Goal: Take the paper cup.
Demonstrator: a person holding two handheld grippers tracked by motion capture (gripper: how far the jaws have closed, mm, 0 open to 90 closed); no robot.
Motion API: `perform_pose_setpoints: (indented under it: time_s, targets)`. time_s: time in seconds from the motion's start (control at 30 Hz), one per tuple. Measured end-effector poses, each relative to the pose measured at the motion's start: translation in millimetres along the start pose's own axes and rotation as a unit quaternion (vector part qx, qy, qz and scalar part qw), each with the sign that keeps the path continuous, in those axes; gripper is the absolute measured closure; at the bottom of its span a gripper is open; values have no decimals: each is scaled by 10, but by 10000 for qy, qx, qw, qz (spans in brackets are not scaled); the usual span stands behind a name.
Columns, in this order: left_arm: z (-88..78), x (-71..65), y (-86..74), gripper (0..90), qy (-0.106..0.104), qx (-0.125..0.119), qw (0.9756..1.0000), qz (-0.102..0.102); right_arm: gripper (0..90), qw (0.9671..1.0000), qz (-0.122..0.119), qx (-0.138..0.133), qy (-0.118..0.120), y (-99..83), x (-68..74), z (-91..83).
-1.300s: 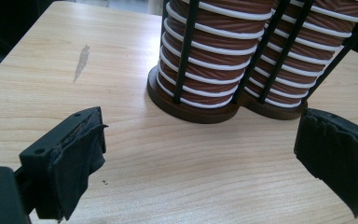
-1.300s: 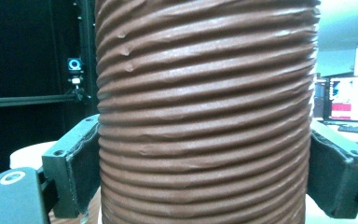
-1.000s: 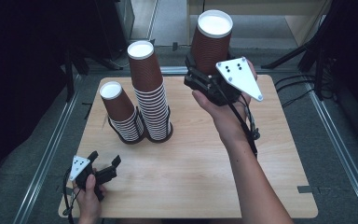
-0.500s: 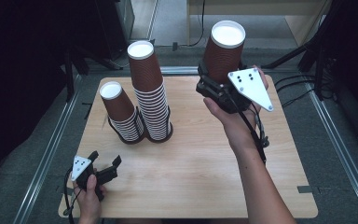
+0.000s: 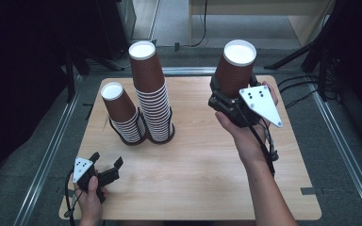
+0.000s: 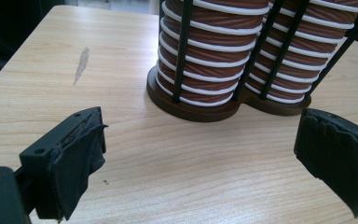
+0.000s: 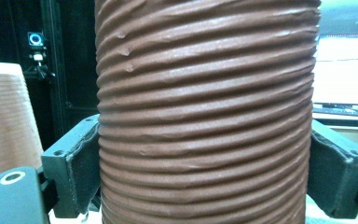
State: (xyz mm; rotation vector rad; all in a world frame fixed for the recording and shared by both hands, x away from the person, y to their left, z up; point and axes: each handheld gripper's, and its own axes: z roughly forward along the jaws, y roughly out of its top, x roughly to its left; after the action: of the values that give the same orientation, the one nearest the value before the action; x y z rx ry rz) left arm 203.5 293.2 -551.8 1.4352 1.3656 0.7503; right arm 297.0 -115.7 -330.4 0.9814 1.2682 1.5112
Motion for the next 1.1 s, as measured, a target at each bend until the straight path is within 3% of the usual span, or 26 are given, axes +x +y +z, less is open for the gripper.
perform_pose_setpoints:
  time_s: [0.23,0.37,0.67,0.9,1.1]
  targets:
    - [3,-6,1,20,29,17,10000,57,116,9999,-33,101,-87,-159,-83,-75]
    - [5,-17,0,20,45,30,9999,92,116,9996,-174,182,-126,-290,-96,-137]
    - [6,-38,3,20,85,53,9997,200,116,9985,-311,436,-110,-659,-132,-312]
    - [14,-103,12,20,90,173,9985,513,117,9968,-476,634,-38,-926,-169,-478]
    - [16,-145,33,20,91,196,9975,671,117,9966,-384,734,-48,-1095,-218,-594]
